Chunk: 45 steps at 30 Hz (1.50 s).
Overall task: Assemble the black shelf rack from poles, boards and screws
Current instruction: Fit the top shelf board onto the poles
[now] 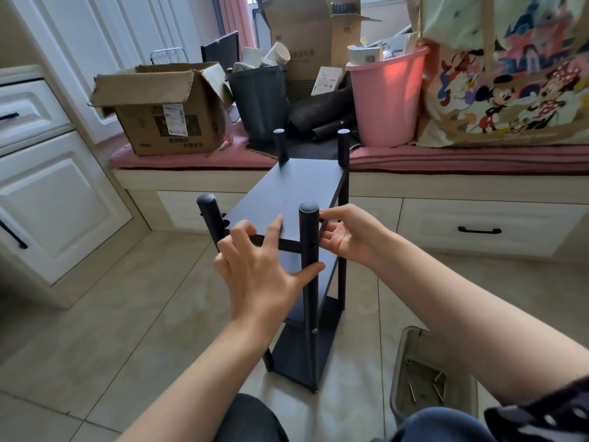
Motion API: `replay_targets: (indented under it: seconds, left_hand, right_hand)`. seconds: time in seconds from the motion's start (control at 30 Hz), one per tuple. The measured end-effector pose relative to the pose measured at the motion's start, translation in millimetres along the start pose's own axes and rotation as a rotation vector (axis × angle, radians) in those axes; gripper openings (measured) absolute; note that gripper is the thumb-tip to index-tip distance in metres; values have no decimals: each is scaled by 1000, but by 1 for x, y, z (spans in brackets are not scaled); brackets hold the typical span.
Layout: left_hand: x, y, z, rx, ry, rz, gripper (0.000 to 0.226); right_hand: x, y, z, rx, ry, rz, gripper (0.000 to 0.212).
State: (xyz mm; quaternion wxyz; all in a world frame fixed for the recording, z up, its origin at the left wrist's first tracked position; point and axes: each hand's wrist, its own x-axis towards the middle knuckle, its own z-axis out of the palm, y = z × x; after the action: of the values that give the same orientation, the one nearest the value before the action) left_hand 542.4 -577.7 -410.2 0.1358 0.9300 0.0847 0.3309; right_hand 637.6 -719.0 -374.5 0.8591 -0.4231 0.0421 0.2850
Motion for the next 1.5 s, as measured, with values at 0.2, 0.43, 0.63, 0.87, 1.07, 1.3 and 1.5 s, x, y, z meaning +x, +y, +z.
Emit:
replay_targets:
  seconds: [0.2, 0.43, 0.63, 0.87, 1.07, 1.3, 1.5]
  left_hand:
    - [-4, 3, 3, -208, -263, -191, 96]
    - [0, -2, 16, -924, -290, -125, 75]
    - [0, -6, 27, -1135, -203, -106, 72]
    - [1, 0, 30, -1233, -187, -117, 65]
    - [2, 3, 37, -1268, -183, -85, 61]
    - [2, 5, 36, -1255, -148, -5, 59]
    - [4, 1, 40, -1244, -122, 51, 59]
  right_hand:
    - [-2, 1, -3, 7, -15, 9, 22]
    - [1, -4, -13, -238, -3, 32, 17]
    - [2, -6, -19, -372, 72, -39, 14]
    - [-1, -5, -22, -270, 91, -71, 5]
    - [0, -4, -27, -313, 57, -122, 1]
    - [-4, -2, -56, -417, 57, -139, 30]
    - [-39, 24, -163, -521, 226, -86, 24]
